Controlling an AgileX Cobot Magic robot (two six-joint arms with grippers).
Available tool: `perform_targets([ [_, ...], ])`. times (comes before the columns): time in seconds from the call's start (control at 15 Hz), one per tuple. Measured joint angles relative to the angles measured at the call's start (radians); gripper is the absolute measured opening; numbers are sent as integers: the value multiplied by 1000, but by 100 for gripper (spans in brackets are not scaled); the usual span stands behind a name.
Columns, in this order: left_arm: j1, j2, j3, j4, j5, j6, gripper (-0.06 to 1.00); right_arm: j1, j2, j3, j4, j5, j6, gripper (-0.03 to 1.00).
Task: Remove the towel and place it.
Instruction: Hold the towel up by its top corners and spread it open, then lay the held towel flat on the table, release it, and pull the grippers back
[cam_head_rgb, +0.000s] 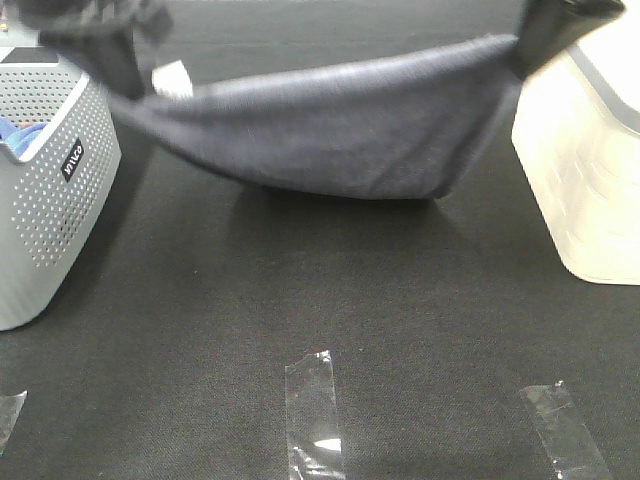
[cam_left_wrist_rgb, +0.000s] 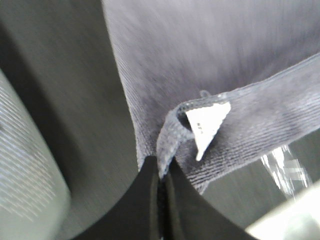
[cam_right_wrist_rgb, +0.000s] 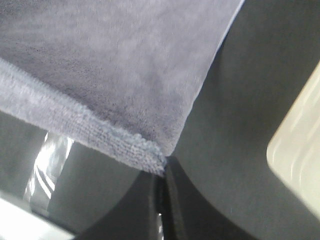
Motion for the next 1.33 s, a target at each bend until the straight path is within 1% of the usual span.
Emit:
perform_targets([
  [0.13, -53, -56, 111, -2, 1, -10, 0, 0, -89, 92, -4, 0, 0, 0],
  [0.27, -106, -124, 193, -2, 1, -49, 0, 0, -163, 177, 6, 0, 0, 0],
  [0.47, -160, -243, 288, -2, 1, -129, 0, 0, -263, 329, 24, 0, 0, 0],
  [0.6, -192, -305, 370, -2, 0, -179, 0, 0, -309, 417, 42, 1, 1, 0],
  [0.67, -215, -342, 434, -9, -1, -210, 0, 0, -345, 488, 70, 1, 1, 0],
  [0.73, -231, -360, 476, -27, -1, -224, 0, 0, -357, 507, 77, 1, 2, 0],
  [0.87, -270, -387, 565, -68, -1, -243, 0, 0, -404, 620, 121, 1, 2, 0],
  [1.0, -316, -399, 629, -82, -1, -273, 0, 0, -429, 692, 158, 2, 2, 0],
  [1.33, -435, -399, 729, -145, -1, -339, 0, 0, -486, 830, 208, 2, 2, 0],
])
